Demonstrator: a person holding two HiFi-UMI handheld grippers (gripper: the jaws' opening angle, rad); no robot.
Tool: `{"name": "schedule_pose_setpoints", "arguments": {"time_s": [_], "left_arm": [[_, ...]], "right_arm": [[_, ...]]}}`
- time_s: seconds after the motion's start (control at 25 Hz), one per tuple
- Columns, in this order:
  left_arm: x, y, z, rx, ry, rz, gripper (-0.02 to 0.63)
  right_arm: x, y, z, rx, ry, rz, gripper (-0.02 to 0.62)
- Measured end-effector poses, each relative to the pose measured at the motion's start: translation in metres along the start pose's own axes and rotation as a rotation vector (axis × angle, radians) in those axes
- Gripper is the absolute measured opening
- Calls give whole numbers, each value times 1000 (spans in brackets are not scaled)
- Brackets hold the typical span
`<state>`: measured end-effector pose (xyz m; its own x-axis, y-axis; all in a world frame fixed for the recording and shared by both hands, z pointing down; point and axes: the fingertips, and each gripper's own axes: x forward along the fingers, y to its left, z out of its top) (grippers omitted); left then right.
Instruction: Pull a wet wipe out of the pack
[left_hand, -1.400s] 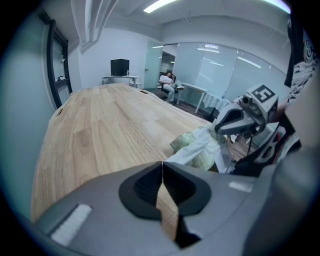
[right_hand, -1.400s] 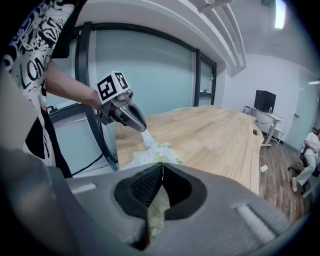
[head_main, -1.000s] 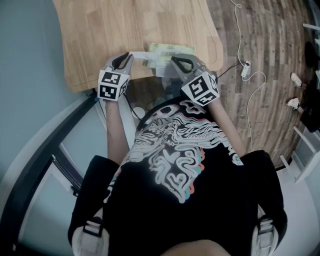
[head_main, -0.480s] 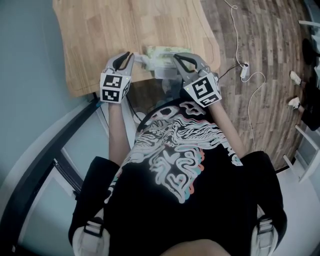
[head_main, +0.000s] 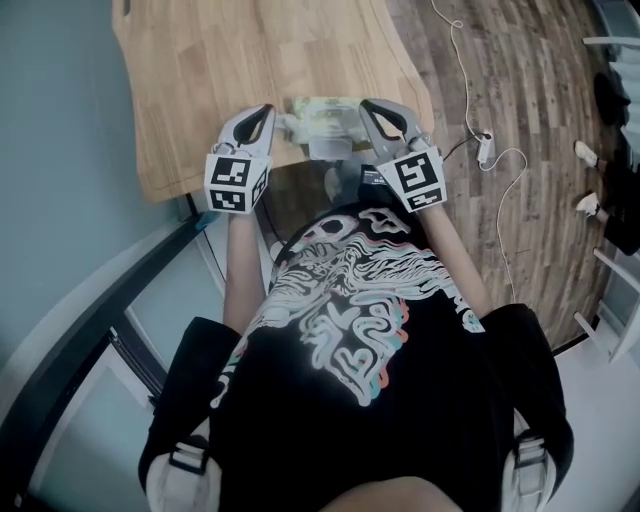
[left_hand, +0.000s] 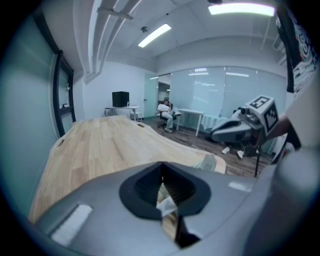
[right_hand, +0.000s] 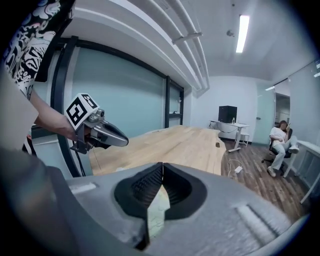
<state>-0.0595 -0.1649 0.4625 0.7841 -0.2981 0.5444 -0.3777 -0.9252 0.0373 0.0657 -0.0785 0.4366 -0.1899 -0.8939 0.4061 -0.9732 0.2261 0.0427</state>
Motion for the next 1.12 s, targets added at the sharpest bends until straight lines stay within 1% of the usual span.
{"name": "schedule_pose_setpoints", "arguments": {"time_s": [0.08,0.24,0.44,0.56,0.72,1.0,1.12], "left_arm": [[-4,-5,11,8,-35,6,-11],[-9,-19,40,56,-112,-2,-11],[-21,-36,65,95,-182,7,-11],[-25,-45,73,128,-202,3,-11],[-28,-51,79,140,-219,-8,-11],[-36,-53,80,153,-231,-4,-11],[-40,-50,78,148,-233,3,-11]], "right_arm": [[-9,-3,5,6,-15,-37,2],[-26,-10,11,27,-32,-114,2],[-44,-12,21,35,-63,-172,0],[-54,-15,29,24,-88,-208,0],[-65,-18,32,26,-98,-242,-2],[-74,-17,34,44,-112,-271,0],[-74,-14,36,49,-116,-270,0]]}}
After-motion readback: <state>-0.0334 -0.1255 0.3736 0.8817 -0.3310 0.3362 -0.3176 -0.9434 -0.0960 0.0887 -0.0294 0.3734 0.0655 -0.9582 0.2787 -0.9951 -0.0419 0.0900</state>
